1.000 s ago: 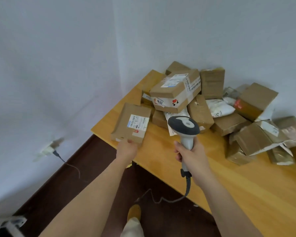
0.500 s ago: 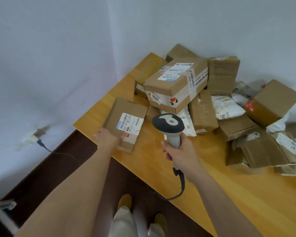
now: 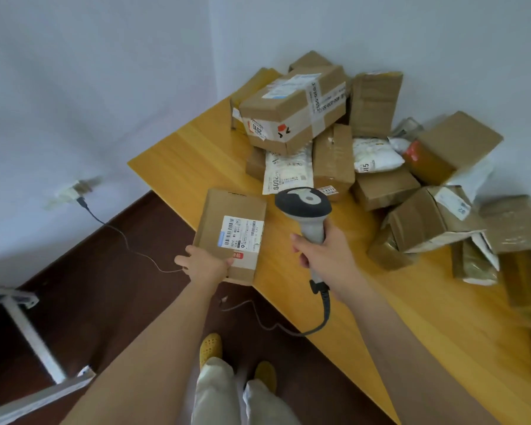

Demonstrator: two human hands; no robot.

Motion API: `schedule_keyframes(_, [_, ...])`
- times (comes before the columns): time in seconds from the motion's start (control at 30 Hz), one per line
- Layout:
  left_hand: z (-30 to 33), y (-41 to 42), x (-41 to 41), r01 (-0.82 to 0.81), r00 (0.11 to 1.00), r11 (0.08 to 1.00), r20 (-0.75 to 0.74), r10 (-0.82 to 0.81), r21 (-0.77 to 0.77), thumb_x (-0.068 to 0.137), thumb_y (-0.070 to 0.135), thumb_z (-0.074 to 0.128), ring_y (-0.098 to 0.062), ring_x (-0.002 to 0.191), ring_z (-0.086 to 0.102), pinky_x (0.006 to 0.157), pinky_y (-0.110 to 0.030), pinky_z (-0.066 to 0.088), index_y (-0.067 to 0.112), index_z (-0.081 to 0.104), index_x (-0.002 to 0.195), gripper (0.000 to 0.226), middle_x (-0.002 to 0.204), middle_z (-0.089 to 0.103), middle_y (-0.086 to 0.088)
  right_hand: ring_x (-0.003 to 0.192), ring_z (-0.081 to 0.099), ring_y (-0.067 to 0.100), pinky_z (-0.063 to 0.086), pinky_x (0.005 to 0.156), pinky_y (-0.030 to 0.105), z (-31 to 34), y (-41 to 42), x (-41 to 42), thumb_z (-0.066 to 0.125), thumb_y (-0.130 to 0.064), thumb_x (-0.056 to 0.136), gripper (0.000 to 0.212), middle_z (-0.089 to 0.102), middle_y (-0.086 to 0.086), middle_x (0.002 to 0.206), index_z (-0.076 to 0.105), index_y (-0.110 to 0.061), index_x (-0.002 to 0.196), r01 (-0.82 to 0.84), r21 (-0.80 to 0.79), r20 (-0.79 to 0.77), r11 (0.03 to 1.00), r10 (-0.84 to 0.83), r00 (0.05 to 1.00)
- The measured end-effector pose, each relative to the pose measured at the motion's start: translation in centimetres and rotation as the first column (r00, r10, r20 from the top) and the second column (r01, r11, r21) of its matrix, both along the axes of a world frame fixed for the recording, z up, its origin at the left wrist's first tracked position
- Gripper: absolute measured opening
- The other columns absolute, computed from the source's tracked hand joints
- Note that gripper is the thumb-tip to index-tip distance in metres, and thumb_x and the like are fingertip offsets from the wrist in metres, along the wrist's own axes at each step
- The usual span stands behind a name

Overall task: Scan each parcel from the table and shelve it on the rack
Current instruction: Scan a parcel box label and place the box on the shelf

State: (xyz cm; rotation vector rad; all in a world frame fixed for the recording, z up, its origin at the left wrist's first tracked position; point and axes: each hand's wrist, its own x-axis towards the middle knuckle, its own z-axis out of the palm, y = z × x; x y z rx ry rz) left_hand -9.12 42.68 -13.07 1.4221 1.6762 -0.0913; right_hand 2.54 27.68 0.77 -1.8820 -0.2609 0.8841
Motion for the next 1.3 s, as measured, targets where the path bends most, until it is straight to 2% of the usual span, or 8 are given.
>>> schedule_keyframes(0.27, [0.6, -7.7, 1.6, 0.423, 0.906, 0.906, 0.002, -0.423, -0.027, 0.070, 0.019, 0.087, -0.038, 0.121, 0.043, 0.101, -0.046, 0.046, 0.002, 0.026, 0.138, 0.092, 0.140, 0.014, -0.017, 0.055, 0.050, 0.015, 0.045, 0.050, 0.020, -0.3, -6.4, 0.7, 0.064, -0.011, 0.093, 0.017, 0.064, 0.008, 0.079, 0.054, -0.023, 0.099, 0.118, -0.017, -0.010, 0.993, -0.118, 0.993])
schedule_keyframes(0.4, [1.7, -9.3, 3.9, 0.521, 0.840, 0.841, 0.086, -0.535, 0.147, 0.077, 0.001, 0.074, -0.037, 0.121, 0.047, 0.097, -0.039, 0.044, 0.013, 0.005, 0.154, 0.105, 0.150, 0.006, -0.016, 0.052, 0.049, 0.013, 0.047, 0.051, 0.025, 0.0, -9.6, 0.9, 0.064, -0.022, 0.095, 0.010, 0.057, 0.000, 0.071, 0.056, -0.019, 0.098, 0.139, -0.048, -0.016, 0.989, -0.140, 0.990])
schedule_keyframes(0.5, [2.2, -10.3, 4.9, 0.449, 0.871, 0.872, 0.126, -0.476, 0.194, 0.078, 0.001, 0.074, -0.038, 0.118, 0.047, 0.095, -0.042, 0.043, 0.011, 0.002, 0.154, 0.105, 0.152, 0.004, -0.019, 0.049, 0.049, 0.012, 0.047, 0.053, 0.029, 0.7, -11.7, 1.0, 0.061, -0.031, 0.096, 0.018, 0.059, 0.004, 0.079, 0.056, -0.015, 0.102, 0.173, -0.063, -0.064, 0.983, -0.177, 0.982])
schedule_keyframes(0.63, [2.4, -12.5, 4.8, 0.336, 0.941, 0.941, 0.062, -0.332, -0.051, 0.074, 0.027, 0.084, -0.038, 0.128, 0.040, 0.103, -0.041, 0.042, 0.000, 0.009, 0.147, 0.108, 0.148, 0.012, -0.019, 0.048, 0.049, 0.012, 0.047, 0.053, 0.030, 2.3, -13.9, 0.9, 0.062, -0.036, 0.096, 0.028, 0.060, 0.005, 0.074, 0.058, -0.008, 0.099, 0.175, -0.094, -0.144, 0.980, -0.187, 0.972])
schedule_keyframes(0.77, [1.3, -13.4, 4.0, 0.165, 0.984, 0.971, 0.095, -0.150, -0.174, 0.067, 0.025, 0.085, -0.033, 0.119, 0.051, 0.090, -0.034, 0.048, 0.001, 0.037, 0.140, 0.090, 0.140, 0.042, -0.017, 0.046, 0.046, 0.010, 0.044, 0.048, 0.026, 3.9, -15.5, 0.2, 0.063, -0.033, 0.096, 0.028, 0.051, 0.002, 0.060, 0.056, -0.009, 0.084, 0.109, -0.103, -0.183, 0.989, -0.127, 0.975])
schedule_keyframes(0.83, [0.4, -13.5, 3.7, 0.176, 0.978, 0.968, 0.146, -0.151, -0.181, 0.071, 0.025, 0.080, -0.033, 0.115, 0.055, 0.093, -0.044, 0.051, 0.009, 0.052, 0.134, 0.071, 0.130, 0.057, -0.014, 0.046, 0.044, 0.010, 0.042, 0.047, 0.026, 4.6, -16.0, -0.4, 0.063, -0.030, 0.096, 0.028, 0.049, 0.002, 0.059, 0.055, -0.009, 0.079, 0.092, -0.103, -0.188, 0.990, -0.110, 0.976])
schedule_keyframes(0.93, [0.1, -13.9, 3.3, 0.188, 0.974, 0.967, 0.156, -0.162, -0.173, 0.088, 0.021, 0.070, -0.036, 0.122, 0.051, 0.096, -0.049, 0.047, 0.010, 0.050, 0.135, 0.052, 0.133, 0.055, -0.012, 0.045, 0.044, 0.011, 0.042, 0.047, 0.027, 5.5, -16.5, -1.1, 0.063, -0.031, 0.096, 0.032, 0.048, 0.002, 0.058, 0.054, -0.009, 0.074, 0.058, -0.101, -0.162, 0.993, -0.074, 0.984])
schedule_keyframes(1.3, [-1.5, -13.6, 3.8, 0.201, 0.971, 0.970, 0.161, -0.179, -0.139, 0.089, 0.018, 0.070, -0.034, 0.117, 0.057, 0.098, -0.046, 0.051, 0.010, 0.055, 0.133, 0.048, 0.126, 0.060, -0.015, 0.044, 0.044, 0.010, 0.043, 0.046, 0.026, 8.2, -17.4, -2.5, 0.062, -0.030, 0.096, 0.032, 0.048, 0.002, 0.057, 0.055, -0.009, 0.073, 0.062, -0.064, -0.119, 0.996, -0.069, 0.990])
